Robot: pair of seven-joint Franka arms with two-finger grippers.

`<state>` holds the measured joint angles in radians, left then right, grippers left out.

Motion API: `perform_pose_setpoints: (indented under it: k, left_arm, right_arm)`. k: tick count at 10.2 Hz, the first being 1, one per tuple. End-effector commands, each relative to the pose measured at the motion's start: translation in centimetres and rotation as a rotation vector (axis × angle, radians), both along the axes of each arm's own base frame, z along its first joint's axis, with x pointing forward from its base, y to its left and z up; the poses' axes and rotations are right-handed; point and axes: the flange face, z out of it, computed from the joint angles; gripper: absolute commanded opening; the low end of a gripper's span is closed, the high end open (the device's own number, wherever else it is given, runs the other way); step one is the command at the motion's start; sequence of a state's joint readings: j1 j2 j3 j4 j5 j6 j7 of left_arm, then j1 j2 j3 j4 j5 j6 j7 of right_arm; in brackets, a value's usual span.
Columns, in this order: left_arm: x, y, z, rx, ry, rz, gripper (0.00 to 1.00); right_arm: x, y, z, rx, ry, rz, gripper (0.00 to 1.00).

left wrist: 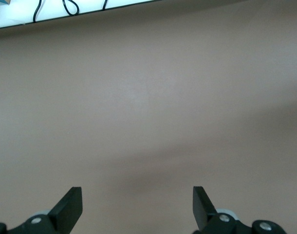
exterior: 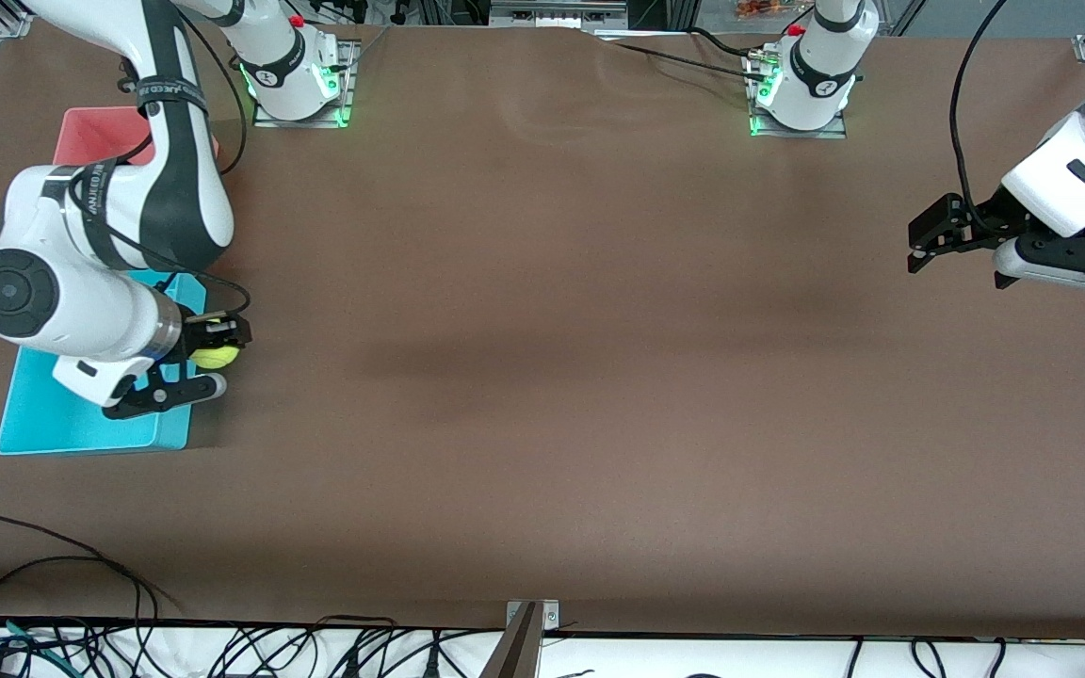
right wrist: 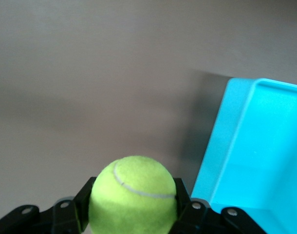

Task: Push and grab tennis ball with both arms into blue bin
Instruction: 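Carry the tennis ball with the right gripper over the cyan bin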

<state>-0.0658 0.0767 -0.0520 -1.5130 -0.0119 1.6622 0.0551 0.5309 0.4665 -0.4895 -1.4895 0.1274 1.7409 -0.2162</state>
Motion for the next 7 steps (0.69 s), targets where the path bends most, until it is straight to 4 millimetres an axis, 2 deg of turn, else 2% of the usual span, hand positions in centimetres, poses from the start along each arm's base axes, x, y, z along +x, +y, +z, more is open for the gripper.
perform_pose_setpoints:
  k: [1,2,3,5,7]
  left_arm:
    - [0.3,-0.3,0.0,-0.016,0.021,0.004,1.0]
    - [0.4,-0.3,0.0,-0.016,0.021,0.002,1.0]
    - [0.4,-0.3,0.0,-0.016,0.021,-0.002,1.0]
    - [0.5,-0.2,-0.5,-0.013,0.03,-0.002,1.0]
    - [0.5,-0.3,-0.4,-0.014,0.027,-0.004,1.0]
  right_arm:
    - [0.3,-3.7,1.1,-0.076,-0.015,0.001,0.13]
    - [0.5,-5.8,0.9,-0.076,-0.016,-0.046,0.14]
    - [0.9,-7.1,-1.4,-0.094,0.013,-0.069,0.14]
    - [1.9,-12.7,-3.6,-0.086,-0.029,-0.182,0.14]
    - [1.4,-17.2,-6.6,-0.068,0.016,-0.252,0.13]
